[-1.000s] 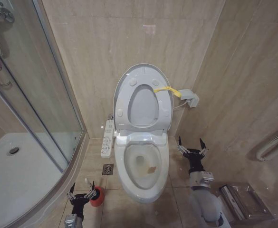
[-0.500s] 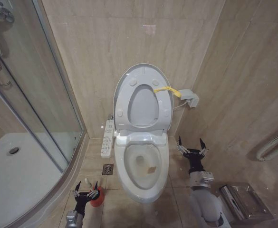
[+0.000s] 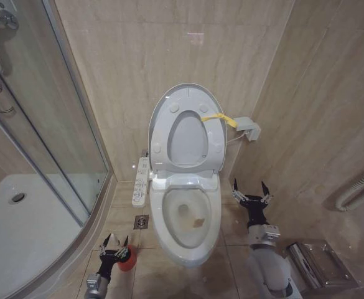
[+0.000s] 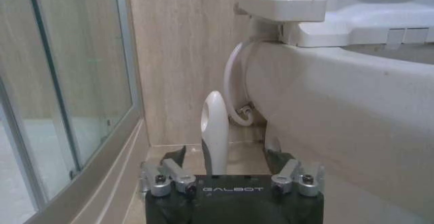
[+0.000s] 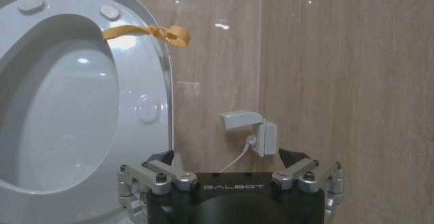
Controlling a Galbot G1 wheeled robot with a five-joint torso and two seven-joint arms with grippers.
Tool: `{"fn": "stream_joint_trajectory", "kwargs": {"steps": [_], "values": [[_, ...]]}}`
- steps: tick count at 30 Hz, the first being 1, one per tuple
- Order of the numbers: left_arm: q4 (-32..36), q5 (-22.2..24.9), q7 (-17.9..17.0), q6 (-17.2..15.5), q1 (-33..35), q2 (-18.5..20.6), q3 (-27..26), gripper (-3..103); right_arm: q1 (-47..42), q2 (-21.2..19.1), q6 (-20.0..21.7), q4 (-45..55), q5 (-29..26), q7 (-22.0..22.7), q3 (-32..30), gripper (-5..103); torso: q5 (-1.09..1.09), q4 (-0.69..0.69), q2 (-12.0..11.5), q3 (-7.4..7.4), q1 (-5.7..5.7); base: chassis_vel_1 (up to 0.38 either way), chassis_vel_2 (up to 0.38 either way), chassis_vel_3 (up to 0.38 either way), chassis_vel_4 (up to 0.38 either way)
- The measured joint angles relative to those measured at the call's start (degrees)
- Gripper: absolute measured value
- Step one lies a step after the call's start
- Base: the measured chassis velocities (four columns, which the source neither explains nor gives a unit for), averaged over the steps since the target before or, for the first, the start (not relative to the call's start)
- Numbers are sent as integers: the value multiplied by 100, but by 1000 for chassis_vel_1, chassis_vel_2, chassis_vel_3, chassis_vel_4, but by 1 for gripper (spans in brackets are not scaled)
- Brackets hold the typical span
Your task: Open the toilet lid, clean the toilet bowl with a toilet brush, close the toilet lid, and flush.
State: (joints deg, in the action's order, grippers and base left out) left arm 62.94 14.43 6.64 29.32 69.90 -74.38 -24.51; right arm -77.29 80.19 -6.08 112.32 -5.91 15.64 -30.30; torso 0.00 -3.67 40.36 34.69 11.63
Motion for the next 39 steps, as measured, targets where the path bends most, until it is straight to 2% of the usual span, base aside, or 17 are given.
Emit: {"fn": "stream_joint_trajectory", "kwargs": {"steps": [3,4,11,12,18,19,22,31,35,39], "values": [[-109,6,67,86,-32,2,-28,90,0,0,0,0,0,0,0,100,0,0,0,0,0,0,0,0,0],[-142,6,88,112,-43,3,-37,63,0,0,0,0,0,0,0,100,0,0,0,0,0,0,0,0,0],[-203,-4,167,204,-56,-13,-56,63,0,0,0,0,0,0,0,100,0,0,0,0,0,0,0,0,0],[-212,-7,210,238,-59,-21,-65,35,0,0,0,0,0,0,0,100,0,0,0,0,0,0,0,0,0],[-234,-8,274,339,-73,-28,-84,35,0,0,0,0,0,0,0,100,1,0,0,0,0,0,0,0,0],[-235,-8,273,360,-81,-28,-91,19,0,0,0,0,0,0,0,100,0,0,0,0,0,0,0,0,0],[-198,-7,256,380,-74,-27,-111,19,0,0,0,0,0,0,0,100,0,0,0,0,0,0,0,0,0],[595,16,135,383,374,35,-213,19,0,0,0,0,0,0,0,100,0,1,0,0,0,0,0,0,0],[1098,49,81,371,634,47,-255,19,0,0,0,0,0,0,0,100,1,0,0,0,0,0,0,0,0],[2233,39,-64,274,1215,47,-297,19,0,0,0,0,0,0,0,100,0,-1,0,0,0,0,0,0,0]]}}
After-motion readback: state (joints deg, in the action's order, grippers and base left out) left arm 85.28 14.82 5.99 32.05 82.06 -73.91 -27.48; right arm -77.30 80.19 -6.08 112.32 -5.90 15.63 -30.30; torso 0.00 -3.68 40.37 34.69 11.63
